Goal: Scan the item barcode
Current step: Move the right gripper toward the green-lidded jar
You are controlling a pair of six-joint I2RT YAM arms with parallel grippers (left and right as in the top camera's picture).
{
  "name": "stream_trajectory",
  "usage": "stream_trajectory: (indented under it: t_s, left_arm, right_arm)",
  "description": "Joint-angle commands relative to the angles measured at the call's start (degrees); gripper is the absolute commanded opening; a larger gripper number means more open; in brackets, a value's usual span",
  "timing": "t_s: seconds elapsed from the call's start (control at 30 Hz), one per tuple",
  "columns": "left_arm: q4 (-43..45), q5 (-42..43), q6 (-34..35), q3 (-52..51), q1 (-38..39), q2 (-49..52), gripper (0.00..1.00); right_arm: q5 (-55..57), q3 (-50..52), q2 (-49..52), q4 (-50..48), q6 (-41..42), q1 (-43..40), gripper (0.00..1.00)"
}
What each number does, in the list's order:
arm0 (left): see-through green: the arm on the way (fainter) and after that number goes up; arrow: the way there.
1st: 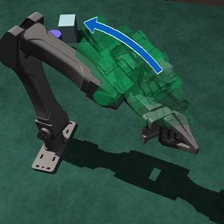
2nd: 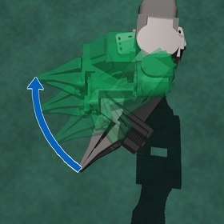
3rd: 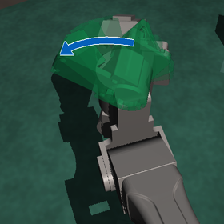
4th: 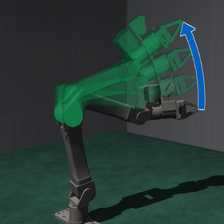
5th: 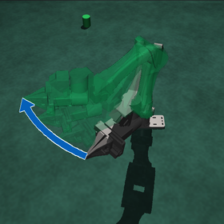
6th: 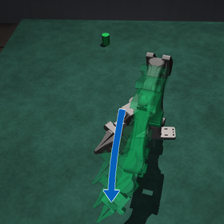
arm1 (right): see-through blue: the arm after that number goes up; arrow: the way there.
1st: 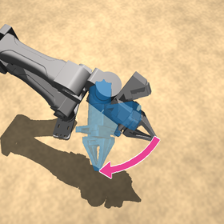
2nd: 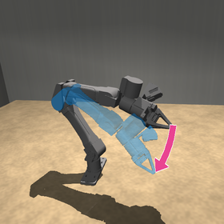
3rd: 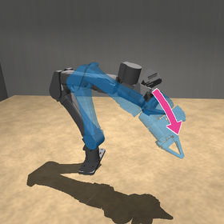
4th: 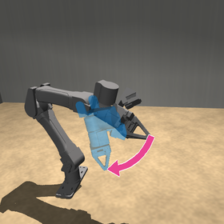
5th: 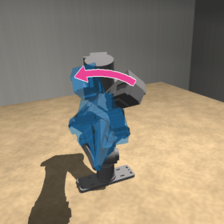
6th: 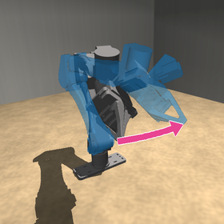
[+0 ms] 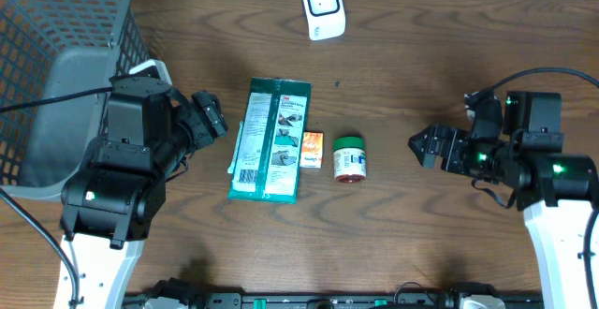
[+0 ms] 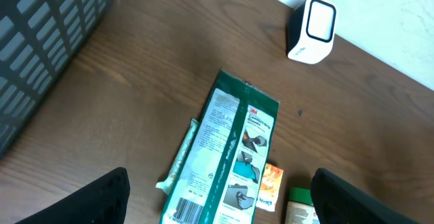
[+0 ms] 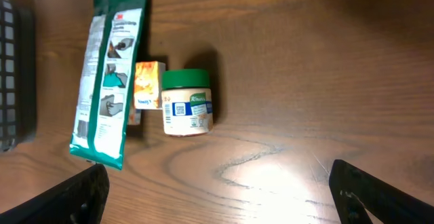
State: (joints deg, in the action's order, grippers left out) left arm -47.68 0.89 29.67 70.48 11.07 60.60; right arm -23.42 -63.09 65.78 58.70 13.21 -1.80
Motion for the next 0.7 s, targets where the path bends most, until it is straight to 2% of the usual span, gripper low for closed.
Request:
stream_trajectory:
  t_s: [0.0,0.13,0.17,0.23,0.3,0.37,0.5,0.67]
  left_arm:
    - [-0.1,-1.0,-1.2,0.9,-0.2,0.0,0.86]
    - [-0.1,-1.0,-1.2,0.9,-0.2,0.0,0.86]
    - [-0.1,-1.0,-1.2,0.9,-0.2,0.0,0.86]
    - [-0.1,-1.0,-1.2,0.9,-0.2,0.0,0.86]
    - [-0.1,-1.0,-1.2,0.9,-0.2,0.0,0.86]
    - [-0.1,-1.0,-1.2,0.9,-0.2,0.0,0.86]
    - [-0.1,-1.0,-1.2,0.9,-0.2,0.0,0.86]
    - [-0.1,-1.0,-1.2,0.9,-0.2,0.0,0.86]
  right_arm:
    - [-5.5,-1.6,-0.1,-2.0,1.6,0.8,0.99]
    - [-11.0,-1.6,-0.3,-3.1,0.0,0.8,0.99]
    - [-10.3,-1.6,-0.3,-3.1,0.8,0.8,0.84]
    - [-6.0,-1.7,-0.3,-2.6,4.2,1.4,0.75]
    - [-0.7,-2.5,-0.1,-1.7,5.7,3.4,0.71]
    - [4.1,-5.0,0.7,0.4,6.6,6.2,0.7]
    - [13.1,-15.1,5.8,9.2,8.0,12.6,0.75]
    - [17.0,-30.1,17.2,23.6,7.9,17.8,0.82]
